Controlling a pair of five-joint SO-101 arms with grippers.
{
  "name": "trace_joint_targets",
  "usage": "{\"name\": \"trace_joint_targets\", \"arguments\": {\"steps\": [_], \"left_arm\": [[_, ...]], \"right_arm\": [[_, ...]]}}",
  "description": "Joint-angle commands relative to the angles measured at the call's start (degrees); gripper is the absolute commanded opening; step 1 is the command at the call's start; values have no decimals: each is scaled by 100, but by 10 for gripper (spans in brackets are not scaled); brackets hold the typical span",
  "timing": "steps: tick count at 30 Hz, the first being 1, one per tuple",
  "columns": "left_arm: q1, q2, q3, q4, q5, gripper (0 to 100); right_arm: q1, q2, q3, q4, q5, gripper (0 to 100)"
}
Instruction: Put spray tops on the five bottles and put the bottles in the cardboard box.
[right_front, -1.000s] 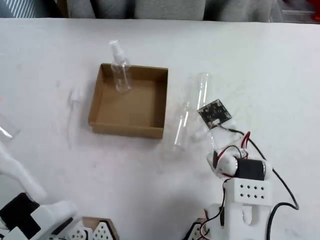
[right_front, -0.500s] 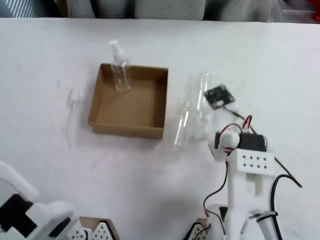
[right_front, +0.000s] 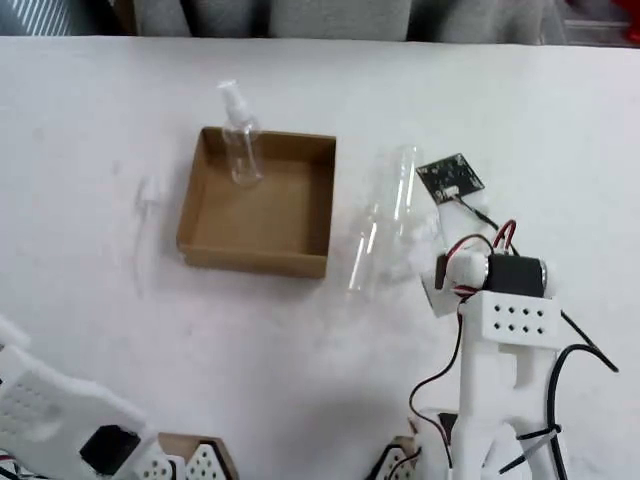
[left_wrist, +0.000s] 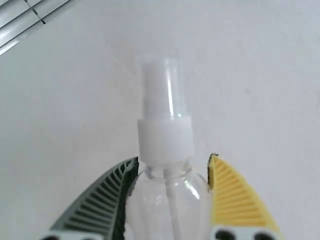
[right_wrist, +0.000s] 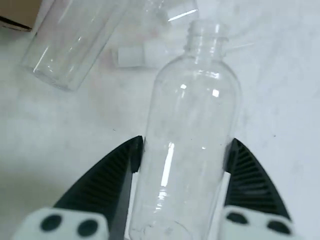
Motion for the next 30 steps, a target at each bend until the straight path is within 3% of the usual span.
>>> {"name": "trace_joint_targets", "arguments": {"steps": [1,10,18,21,25,30], "left_arm": [[-57,-13,-492,149,-53,27],[-145,22,-492,176,-53,27],[-154,31,-492,176,-62,27],[-154,31,-492,176,-62,27],[-154,31,-484,176,-62,27],[-251,40,-484,167,-62,27]], "right_arm": [[13,-4,-26,-4,79,266],[31,4,703,-505,237,269],[-57,-13,-9,-127,-88,265],[-646,-66,-290,101,-466,265],[-2044,-4,-457,57,-1020,265],[-3635,-4,-510,-822,-1776,265]]}}
